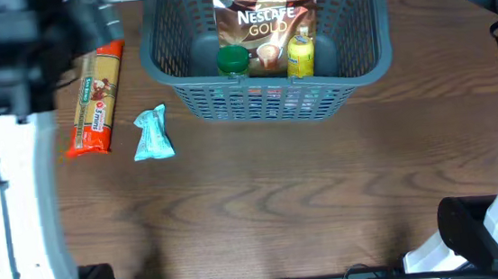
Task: Pack container
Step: 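Lift the jar with the left gripper and drop it into the basket, then move the left gripper down to the mint-green wipes pack and grasp it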
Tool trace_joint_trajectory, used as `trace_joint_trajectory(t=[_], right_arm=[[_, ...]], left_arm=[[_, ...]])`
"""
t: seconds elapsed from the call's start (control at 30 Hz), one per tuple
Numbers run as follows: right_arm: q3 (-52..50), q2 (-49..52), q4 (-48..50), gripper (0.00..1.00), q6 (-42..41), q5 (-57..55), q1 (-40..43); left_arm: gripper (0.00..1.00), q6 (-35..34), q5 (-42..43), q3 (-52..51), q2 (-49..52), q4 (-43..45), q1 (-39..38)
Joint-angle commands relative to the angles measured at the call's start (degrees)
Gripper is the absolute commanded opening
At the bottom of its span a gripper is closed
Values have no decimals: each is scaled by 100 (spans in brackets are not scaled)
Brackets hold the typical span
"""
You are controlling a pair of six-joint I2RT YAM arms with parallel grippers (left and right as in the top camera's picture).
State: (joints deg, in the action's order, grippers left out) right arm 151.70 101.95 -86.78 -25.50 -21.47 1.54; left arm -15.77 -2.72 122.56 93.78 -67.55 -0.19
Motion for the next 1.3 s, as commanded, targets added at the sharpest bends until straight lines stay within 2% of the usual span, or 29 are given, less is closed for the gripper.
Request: trace_joint_trajectory(t=[0.0, 0.17, 0.37, 0.67, 0.93, 1.27], right_arm=[[7, 15, -9, 99, -81, -59, 35], [7, 15, -9, 99, -81, -59, 35], [7, 15, -9, 99, -81, -59, 35], [7, 15, -9, 99, -81, -59, 35], [7, 15, -9, 99, -81, -59, 35], [7, 15, -9, 99, -81, -59, 35]], left_arm=[[99, -601, -289, -20, 107, -546, 494], [99, -529, -286, -245, 293, -1263, 734], [99, -136, -221, -1040, 472, -1132, 570], [99, 157, 643, -3010, 472, 114, 525], [99, 831, 1283, -4468, 472, 1366, 490], [99, 1561, 1283, -5121, 485, 2280, 17]])
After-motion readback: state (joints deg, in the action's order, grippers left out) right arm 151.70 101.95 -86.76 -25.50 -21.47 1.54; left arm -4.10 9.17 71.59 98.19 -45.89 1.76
